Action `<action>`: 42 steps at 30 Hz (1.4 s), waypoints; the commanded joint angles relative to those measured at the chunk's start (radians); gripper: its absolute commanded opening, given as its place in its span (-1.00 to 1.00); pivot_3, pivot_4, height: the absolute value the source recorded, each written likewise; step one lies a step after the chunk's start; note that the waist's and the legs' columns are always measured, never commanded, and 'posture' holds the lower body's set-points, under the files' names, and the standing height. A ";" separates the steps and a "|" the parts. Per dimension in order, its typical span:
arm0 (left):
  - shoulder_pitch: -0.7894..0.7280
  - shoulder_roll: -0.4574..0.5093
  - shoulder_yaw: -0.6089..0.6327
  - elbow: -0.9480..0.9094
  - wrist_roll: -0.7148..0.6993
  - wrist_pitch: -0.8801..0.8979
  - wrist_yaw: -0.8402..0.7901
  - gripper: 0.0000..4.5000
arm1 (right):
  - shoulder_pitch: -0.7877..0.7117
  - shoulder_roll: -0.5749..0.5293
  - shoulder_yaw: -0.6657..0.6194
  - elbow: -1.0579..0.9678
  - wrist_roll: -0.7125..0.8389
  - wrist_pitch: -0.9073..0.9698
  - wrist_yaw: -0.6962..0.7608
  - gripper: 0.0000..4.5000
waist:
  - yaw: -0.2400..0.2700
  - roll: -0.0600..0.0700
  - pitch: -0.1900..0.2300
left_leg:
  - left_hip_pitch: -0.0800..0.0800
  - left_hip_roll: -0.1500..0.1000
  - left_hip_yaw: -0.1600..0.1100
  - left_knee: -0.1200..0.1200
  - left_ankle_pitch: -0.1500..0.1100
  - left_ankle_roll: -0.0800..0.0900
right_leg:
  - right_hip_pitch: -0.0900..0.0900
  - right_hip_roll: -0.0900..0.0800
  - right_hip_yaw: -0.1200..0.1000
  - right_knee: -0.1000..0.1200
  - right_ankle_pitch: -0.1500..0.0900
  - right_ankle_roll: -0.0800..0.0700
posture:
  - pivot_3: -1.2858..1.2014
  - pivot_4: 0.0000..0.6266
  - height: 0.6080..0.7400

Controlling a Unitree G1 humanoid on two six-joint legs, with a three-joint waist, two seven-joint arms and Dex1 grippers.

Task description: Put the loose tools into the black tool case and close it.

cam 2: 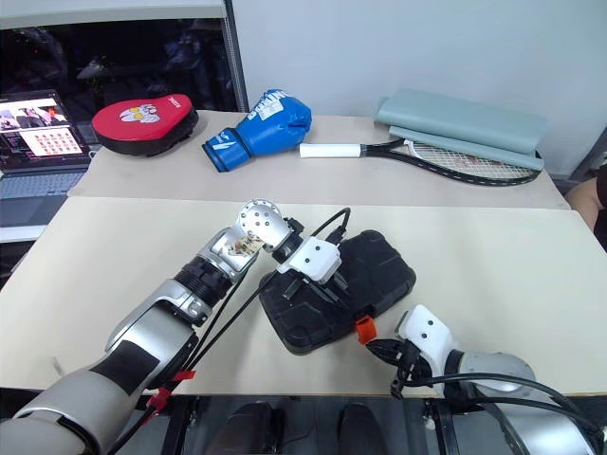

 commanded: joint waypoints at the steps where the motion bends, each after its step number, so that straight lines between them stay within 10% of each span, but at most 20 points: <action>1: 0.025 0.018 -0.058 0.067 0.091 0.017 -0.004 -0.60 | -0.030 0.031 0.023 0.027 -0.030 -0.043 -0.032 -1.00 | 0.000 0.000 0.000 | 0.000 0.000 0.000 0.000 0.000 0.000 | 0.000 0.000 0.000 0.000 0.000 0.000 | 0.03 -0.52 0.95; 24: 0.010 0.004 -0.060 0.091 0.090 0.002 -0.016 -0.60 | 0.002 0.218 -0.008 -0.041 -0.041 -0.186 -0.141 -1.00 | -0.004 -0.001 0.000 | 0.000 0.001 0.001 0.000 0.000 0.000 | -0.002 0.001 0.001 0.001 0.000 0.000 | 0.03 -0.52 0.95; 42: 0.030 0.002 -0.066 0.080 0.094 -0.011 -0.010 -0.60 | 0.038 0.168 -0.083 -0.212 0.020 -0.090 -0.127 -1.00 | -0.003 -0.001 -0.001 | -0.001 0.002 0.001 0.000 0.000 0.000 | -0.004 0.002 0.001 0.002 0.001 -0.001 | 0.03 -0.52 0.95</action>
